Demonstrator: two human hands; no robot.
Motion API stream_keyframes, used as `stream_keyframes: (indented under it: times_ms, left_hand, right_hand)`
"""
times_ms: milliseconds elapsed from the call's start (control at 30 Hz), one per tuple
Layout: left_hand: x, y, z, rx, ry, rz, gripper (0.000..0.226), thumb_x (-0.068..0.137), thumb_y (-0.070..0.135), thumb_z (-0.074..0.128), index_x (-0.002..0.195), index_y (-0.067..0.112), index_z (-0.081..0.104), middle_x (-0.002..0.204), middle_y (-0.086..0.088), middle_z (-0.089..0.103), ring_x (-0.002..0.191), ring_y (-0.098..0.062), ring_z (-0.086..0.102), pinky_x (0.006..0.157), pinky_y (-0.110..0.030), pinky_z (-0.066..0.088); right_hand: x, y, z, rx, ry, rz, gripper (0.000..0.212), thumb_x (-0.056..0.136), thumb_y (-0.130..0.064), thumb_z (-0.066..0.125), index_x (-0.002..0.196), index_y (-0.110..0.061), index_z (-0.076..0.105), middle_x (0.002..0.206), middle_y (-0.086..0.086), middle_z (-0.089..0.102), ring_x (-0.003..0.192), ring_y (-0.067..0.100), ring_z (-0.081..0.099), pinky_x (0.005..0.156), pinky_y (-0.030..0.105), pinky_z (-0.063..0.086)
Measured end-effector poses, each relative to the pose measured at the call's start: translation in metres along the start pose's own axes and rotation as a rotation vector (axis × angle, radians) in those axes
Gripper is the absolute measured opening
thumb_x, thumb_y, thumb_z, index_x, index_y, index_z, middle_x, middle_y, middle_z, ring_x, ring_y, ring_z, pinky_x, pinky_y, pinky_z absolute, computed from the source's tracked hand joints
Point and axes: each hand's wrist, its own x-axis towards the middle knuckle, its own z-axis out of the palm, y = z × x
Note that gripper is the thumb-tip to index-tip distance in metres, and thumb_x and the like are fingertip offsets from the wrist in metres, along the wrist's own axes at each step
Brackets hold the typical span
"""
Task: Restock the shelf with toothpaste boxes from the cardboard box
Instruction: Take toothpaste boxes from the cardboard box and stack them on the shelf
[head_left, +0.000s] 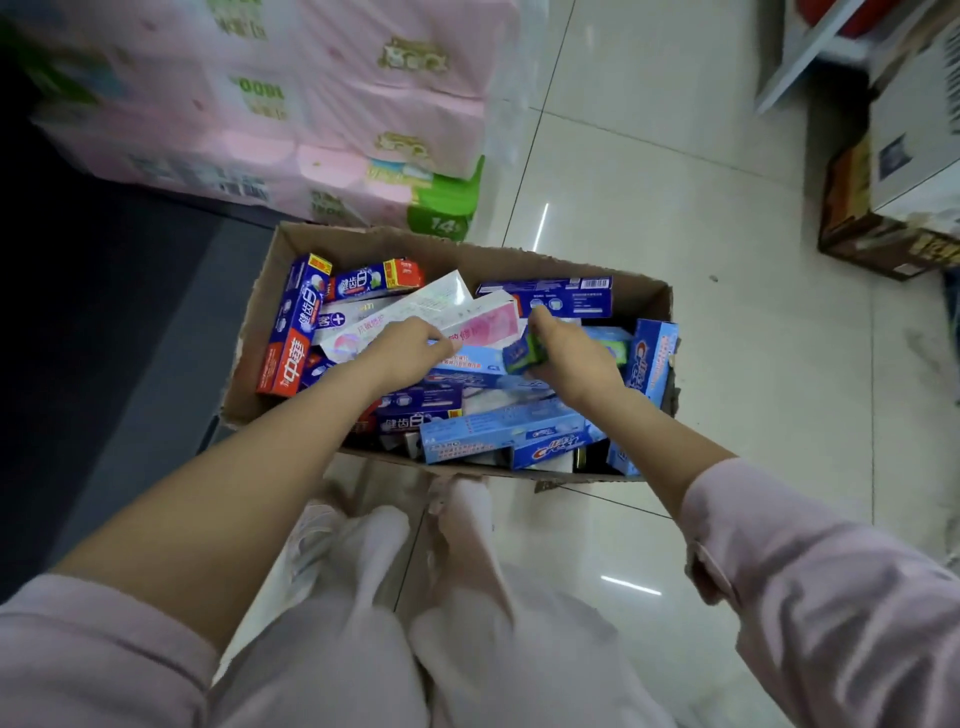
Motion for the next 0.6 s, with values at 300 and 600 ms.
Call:
stream_keyframes:
  times_ms: [300, 600]
  left_hand:
    - [-0.069, 0.027, -0.077, -0.444, 0.330, -0.256, 0.030, 0.092, 0.036, 0.058, 0.082, 0.008, 0.062, 0.078, -0.009, 0.063, 0.074, -0.023, 0.059, 0.064, -0.028, 0.042]
    - [-0.220, 0.046, -0.149, -0.667, 0.491, -0.026, 0.014, 0.074, 0.024, 0.079, 0.075, 0.019, 0.066, 0.058, 0.010, 0.066, 0.046, -0.001, 0.057, 0.045, -0.011, 0.043]
  right_hand:
    - [-0.034, -0.067, -0.058, 0.429, 0.140, -0.076, 0.039, 0.084, -0.019, 0.069, 0.118, -0.008, 0.054, 0.113, 0.011, 0.062, 0.103, 0.027, 0.059, 0.083, 0.034, 0.044]
    - [-0.095, -0.175, -0.156, 1.157, 0.208, -0.137, 0.024, 0.093, -0.011, 0.057, 0.115, -0.009, 0.046, 0.088, 0.003, 0.059, 0.059, -0.001, 0.063, 0.048, 0.019, 0.051]
